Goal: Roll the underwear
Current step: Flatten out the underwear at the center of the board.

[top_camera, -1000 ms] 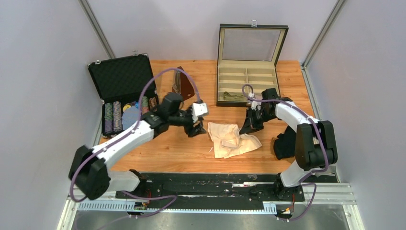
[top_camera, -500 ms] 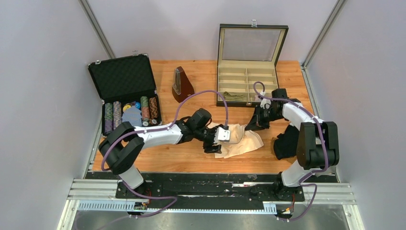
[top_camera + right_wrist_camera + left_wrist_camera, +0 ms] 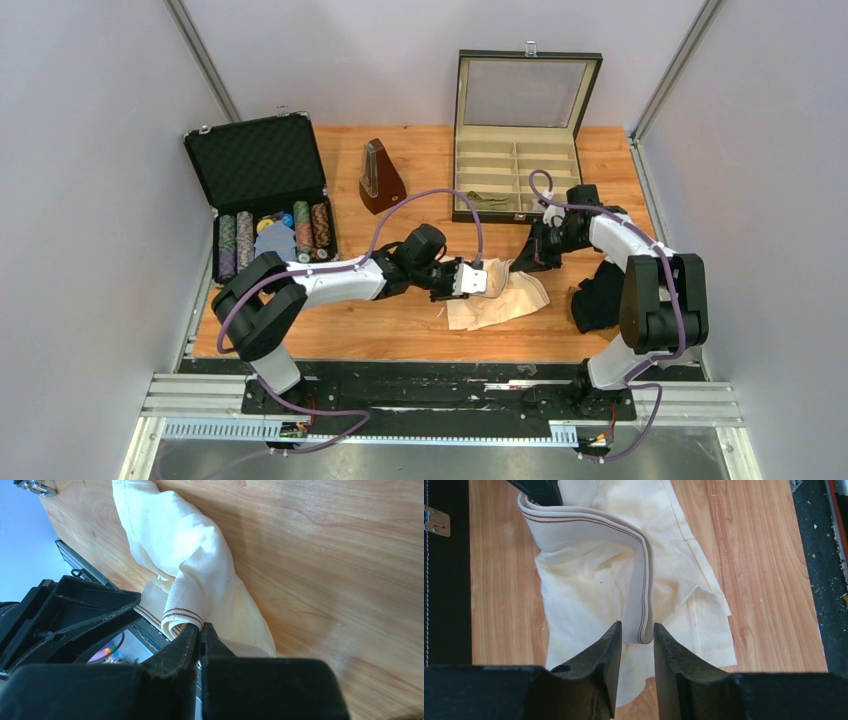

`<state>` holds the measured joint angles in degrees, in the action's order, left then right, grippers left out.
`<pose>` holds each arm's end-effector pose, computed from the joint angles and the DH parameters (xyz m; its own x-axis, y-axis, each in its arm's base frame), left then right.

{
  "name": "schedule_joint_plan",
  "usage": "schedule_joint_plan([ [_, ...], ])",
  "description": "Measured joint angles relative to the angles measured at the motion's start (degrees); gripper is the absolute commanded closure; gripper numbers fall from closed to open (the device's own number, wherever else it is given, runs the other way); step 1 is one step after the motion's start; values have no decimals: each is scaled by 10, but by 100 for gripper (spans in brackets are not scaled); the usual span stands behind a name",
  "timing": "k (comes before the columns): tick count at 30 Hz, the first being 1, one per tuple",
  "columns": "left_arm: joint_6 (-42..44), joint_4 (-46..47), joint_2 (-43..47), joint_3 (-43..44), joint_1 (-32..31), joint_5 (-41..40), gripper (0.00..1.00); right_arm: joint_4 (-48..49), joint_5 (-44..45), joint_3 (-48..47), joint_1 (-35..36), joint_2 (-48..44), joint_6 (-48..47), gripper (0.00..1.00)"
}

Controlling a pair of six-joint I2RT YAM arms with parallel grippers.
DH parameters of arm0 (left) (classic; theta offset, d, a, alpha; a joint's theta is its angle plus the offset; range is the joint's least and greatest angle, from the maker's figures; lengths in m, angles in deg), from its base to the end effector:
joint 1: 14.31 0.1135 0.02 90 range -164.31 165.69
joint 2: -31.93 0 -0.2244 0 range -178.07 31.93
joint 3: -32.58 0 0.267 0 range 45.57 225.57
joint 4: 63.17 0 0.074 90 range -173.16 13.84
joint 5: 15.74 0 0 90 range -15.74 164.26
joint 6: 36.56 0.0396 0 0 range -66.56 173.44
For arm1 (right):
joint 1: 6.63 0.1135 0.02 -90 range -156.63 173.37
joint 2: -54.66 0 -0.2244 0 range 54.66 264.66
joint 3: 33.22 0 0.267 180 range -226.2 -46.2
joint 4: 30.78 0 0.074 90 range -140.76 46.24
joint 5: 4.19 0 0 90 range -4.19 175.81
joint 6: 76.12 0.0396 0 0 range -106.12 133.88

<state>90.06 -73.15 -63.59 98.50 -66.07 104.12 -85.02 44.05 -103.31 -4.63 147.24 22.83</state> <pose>0.2056 -0.2928 0.1359 0.2315 0.5421 -0.8078 0.9726 -0.1096 0.2051 0.2995 0.0368 0.1348 -0.9887 0.0816 -0.1259 -0.0253 0.7364 0.6760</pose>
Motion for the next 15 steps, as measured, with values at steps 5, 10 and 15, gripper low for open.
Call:
schedule_joint_plan([
  [5,6,-4,-6,5,0,16,83,2,0,2,0,0,0,100],
  [10,12,-22,-16,20,-1,38,100,5,0,10,0,0,-3,100],
  [15,17,-99,-4,50,11,42,100,-4,-3,7,1,-26,-44,100],
])
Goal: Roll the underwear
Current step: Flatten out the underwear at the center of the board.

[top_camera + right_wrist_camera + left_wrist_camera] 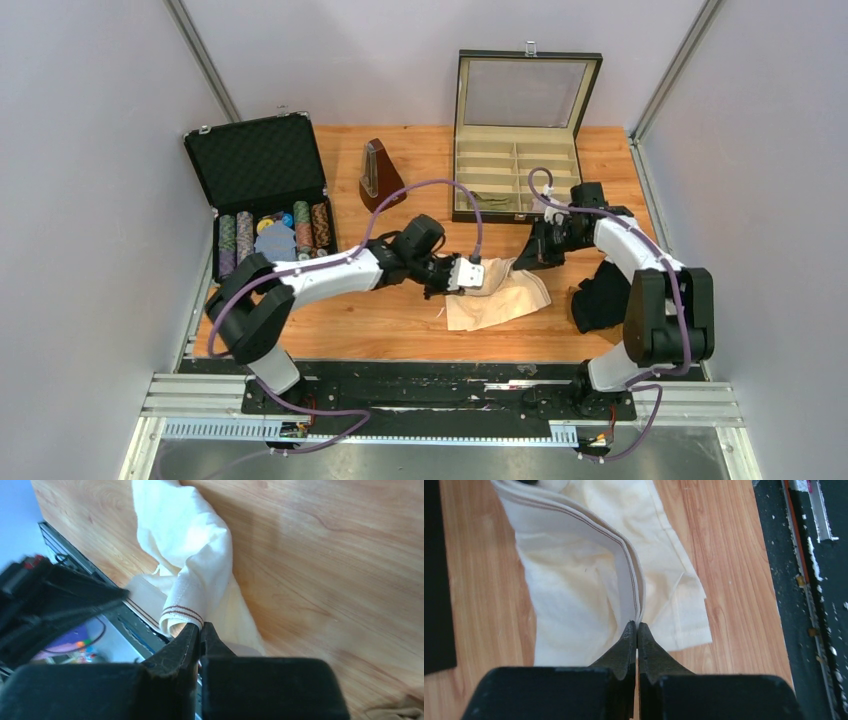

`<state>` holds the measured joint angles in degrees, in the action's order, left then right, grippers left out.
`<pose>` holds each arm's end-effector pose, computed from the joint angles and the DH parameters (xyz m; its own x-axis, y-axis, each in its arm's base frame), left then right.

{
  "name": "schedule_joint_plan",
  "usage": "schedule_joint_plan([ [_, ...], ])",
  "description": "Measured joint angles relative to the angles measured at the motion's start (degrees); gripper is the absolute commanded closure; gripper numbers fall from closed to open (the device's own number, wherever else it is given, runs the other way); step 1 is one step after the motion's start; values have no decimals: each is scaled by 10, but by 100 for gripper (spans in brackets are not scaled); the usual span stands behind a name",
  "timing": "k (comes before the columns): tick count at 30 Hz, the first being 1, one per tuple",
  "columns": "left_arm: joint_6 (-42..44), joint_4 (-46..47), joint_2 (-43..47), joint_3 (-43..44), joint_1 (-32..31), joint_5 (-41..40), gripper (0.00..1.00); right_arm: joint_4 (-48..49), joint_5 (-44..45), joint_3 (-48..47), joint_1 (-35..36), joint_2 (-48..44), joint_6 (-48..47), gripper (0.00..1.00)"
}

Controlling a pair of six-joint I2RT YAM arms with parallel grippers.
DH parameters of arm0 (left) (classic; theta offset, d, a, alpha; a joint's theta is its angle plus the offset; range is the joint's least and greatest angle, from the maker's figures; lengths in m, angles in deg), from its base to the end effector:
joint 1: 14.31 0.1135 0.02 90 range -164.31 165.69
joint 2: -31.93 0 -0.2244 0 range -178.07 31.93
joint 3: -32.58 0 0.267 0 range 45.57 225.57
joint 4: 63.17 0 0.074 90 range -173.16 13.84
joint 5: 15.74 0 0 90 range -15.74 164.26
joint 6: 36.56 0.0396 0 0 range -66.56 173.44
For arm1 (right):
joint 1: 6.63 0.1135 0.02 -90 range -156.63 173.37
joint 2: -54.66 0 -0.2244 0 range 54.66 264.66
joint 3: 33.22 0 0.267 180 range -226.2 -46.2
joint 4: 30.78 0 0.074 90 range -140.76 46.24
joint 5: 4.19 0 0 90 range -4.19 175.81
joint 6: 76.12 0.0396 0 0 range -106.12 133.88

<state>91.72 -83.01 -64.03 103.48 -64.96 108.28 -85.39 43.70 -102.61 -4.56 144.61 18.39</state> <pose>0.2117 -0.2931 0.1482 0.2014 0.5642 -0.8007 0.9776 -0.1662 0.1288 0.2951 0.0372 0.1442 -0.9787 0.0230 -0.2042 -0.1217 0.7356 0.6663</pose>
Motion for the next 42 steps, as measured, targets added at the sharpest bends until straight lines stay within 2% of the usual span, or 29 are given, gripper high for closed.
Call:
schedule_joint_plan([
  [5,9,-113,116,0,53,2,100,-45,2,-32,26,-71,-77,100],
  [8,14,-168,217,4,79,-1,100,-70,12,-54,76,-126,-110,100],
  [11,12,-216,292,14,75,0,100,-97,29,-84,141,-184,-133,100],
  [19,18,-370,372,64,72,17,100,-178,101,-157,291,-267,-184,100],
  [24,27,-444,416,79,57,31,100,-232,103,-158,323,-298,-198,100],
  [34,17,-484,421,96,35,47,100,-308,42,-163,325,-316,-279,100],
  [38,2,-471,384,90,55,45,100,-319,42,-158,325,-262,-356,100],
  [42,-6,-437,322,68,114,47,100,-327,52,-159,316,-142,-440,100],
])
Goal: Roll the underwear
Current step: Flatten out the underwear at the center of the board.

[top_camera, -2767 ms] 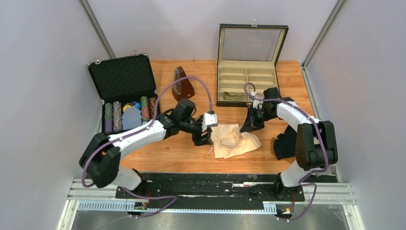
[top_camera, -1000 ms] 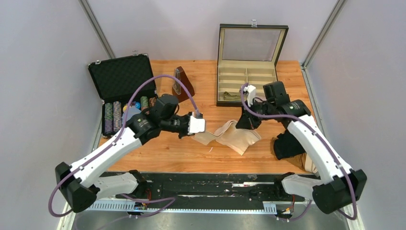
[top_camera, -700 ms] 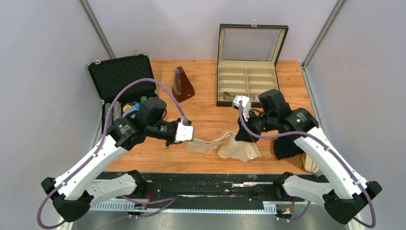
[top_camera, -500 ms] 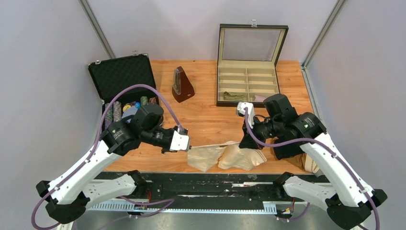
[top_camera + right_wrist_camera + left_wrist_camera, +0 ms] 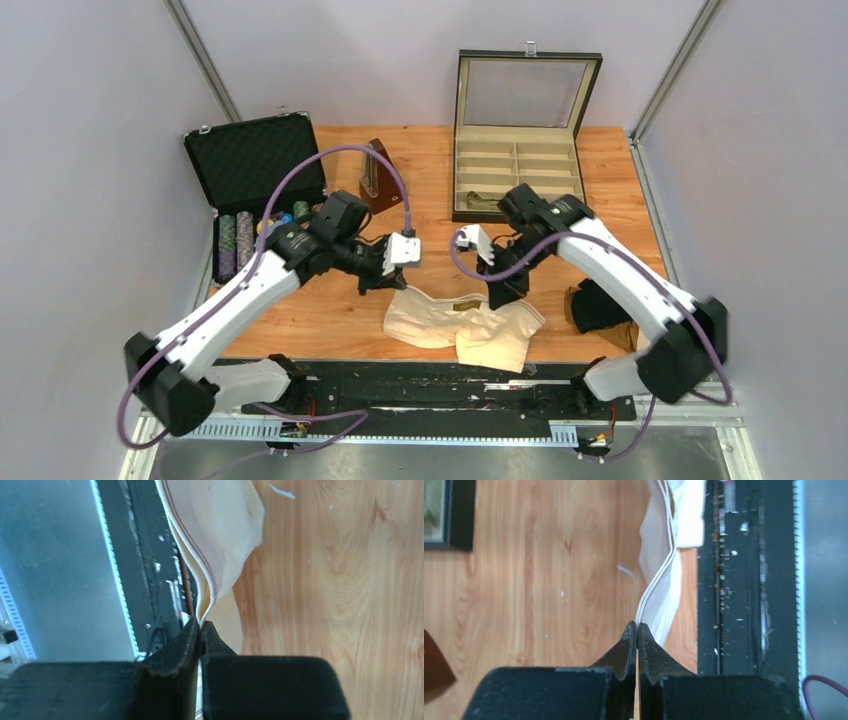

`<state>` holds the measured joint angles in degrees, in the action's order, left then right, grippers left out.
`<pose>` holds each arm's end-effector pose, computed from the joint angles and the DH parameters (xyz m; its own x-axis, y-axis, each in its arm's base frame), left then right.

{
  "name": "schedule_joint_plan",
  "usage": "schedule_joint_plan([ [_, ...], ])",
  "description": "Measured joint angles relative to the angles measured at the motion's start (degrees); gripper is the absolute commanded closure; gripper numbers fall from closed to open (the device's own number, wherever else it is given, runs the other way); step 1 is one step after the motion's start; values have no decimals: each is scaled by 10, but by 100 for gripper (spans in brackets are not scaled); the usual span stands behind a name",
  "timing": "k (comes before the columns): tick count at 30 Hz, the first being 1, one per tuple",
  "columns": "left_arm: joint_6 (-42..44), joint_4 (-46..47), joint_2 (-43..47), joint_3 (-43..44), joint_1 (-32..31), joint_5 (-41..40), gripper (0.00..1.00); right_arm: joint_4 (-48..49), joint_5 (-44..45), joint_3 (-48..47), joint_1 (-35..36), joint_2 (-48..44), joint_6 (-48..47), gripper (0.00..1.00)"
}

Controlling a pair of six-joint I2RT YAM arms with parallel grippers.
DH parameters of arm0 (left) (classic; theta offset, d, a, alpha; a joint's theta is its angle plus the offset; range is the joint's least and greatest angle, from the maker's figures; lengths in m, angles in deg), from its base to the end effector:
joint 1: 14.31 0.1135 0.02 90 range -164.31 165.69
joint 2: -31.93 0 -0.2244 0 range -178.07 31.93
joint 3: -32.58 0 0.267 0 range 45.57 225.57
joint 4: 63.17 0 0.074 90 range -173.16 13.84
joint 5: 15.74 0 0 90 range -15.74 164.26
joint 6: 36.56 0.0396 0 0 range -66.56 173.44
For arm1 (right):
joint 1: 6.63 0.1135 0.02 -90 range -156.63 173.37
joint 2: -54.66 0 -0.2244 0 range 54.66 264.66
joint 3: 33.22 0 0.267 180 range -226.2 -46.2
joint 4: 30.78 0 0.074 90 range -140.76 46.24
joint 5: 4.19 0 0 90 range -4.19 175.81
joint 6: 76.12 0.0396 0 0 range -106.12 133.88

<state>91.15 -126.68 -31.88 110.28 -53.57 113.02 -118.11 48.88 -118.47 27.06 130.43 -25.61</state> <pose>0.1764 -0.1762 0.2991 0.0273 0.5937 -0.8042 0.9996 -0.0203 0.0190 0.1952 0.1587 0.2717 -0.2788 -0.7969 -0.5360 -0.9407 0.1143 0.3195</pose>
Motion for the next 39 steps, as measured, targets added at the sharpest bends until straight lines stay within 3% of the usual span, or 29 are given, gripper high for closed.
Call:
schedule_joint_plan([
  [5,-26,76,-134,-18,66,2,100,-2,10,-45,-49,177,-71,99],
  [9,-51,138,-230,-14,99,2,100,4,15,-133,-90,297,-95,93],
  [14,-91,198,-316,8,123,-8,100,28,32,-236,-124,407,-97,69],
  [17,-116,225,-357,30,133,-23,100,52,53,-265,-136,443,-85,44],
  [19,-133,236,-380,40,140,-36,100,64,68,-285,-146,460,-70,38],
  [22,-156,244,-395,44,159,-50,100,96,74,-297,-161,451,-49,30],
  [24,-168,245,-396,44,171,-57,100,162,71,-256,-167,402,-31,3],
  [25,-172,244,-396,44,176,-59,100,206,64,-206,-169,349,-20,0],
  [28,-180,222,-400,60,186,-61,100,350,27,-29,-171,147,10,0],
  [30,-178,198,-401,74,189,-61,100,423,-2,56,-143,30,25,12],
  [32,-173,177,-401,86,191,-59,100,462,-37,77,-81,-14,21,27],
  [35,-165,139,-423,118,192,-42,100,493,-72,62,9,42,8,46],
  [39,-171,110,-489,171,195,-13,100,506,-82,24,75,196,1,47],
])
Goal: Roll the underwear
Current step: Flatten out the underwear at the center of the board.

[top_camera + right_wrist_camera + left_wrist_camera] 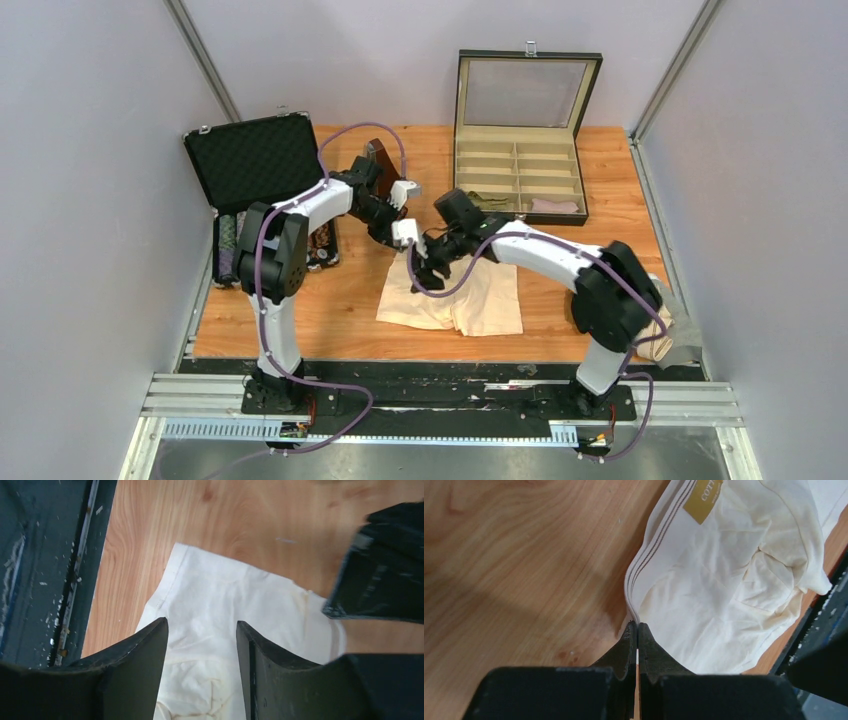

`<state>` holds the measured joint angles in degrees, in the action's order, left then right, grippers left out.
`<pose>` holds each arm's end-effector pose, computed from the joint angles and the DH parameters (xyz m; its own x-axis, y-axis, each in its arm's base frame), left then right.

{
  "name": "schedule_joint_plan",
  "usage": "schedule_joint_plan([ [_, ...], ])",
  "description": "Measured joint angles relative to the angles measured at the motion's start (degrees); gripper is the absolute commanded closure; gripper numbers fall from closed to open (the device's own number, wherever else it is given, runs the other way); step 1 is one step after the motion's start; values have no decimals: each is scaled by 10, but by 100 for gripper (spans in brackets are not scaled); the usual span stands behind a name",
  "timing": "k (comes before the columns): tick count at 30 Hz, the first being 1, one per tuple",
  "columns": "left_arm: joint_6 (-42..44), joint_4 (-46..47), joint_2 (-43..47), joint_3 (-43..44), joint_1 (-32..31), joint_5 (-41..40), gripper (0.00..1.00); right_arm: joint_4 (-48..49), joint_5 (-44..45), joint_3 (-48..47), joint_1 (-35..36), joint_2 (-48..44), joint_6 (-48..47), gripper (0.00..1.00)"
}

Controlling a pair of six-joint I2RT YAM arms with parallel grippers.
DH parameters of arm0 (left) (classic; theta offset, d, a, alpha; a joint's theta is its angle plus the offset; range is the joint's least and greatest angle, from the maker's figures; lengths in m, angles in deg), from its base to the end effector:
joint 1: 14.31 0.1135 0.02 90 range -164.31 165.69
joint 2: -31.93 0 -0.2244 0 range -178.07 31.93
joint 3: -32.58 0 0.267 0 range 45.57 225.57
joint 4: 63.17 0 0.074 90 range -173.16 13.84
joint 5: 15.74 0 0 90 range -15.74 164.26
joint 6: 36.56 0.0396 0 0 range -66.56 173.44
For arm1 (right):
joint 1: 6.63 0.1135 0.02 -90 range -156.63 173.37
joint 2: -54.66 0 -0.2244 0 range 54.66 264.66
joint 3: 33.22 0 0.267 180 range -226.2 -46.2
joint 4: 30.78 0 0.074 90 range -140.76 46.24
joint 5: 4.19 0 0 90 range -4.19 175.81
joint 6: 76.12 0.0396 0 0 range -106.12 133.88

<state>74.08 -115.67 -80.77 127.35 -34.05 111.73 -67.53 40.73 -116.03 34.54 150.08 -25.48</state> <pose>0.3645 -0.1564 0.1390 -0.6678 0.5369 -0.5155 0.7430 0.5225 -0.4183 0.2587 0.2635 0.2012 0.0733 -0.5308 -0.8443 -0.9901 -0.1406 0.0024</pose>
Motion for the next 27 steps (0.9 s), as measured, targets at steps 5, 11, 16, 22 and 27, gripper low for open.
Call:
schedule_joint_plan([
  [5,-41,6,-20,-28,14,34,100,1,17,-8,62,96,-28,52],
  [11,-72,17,-20,-42,20,47,100,22,21,-68,110,145,-34,53],
  [16,-80,14,-20,-37,19,47,100,23,4,-94,124,175,-50,53],
  [22,-85,15,-20,-23,19,47,100,10,-9,-106,138,210,-67,54],
  [27,-88,15,-21,-22,19,46,100,3,-11,-108,144,238,-76,56],
])
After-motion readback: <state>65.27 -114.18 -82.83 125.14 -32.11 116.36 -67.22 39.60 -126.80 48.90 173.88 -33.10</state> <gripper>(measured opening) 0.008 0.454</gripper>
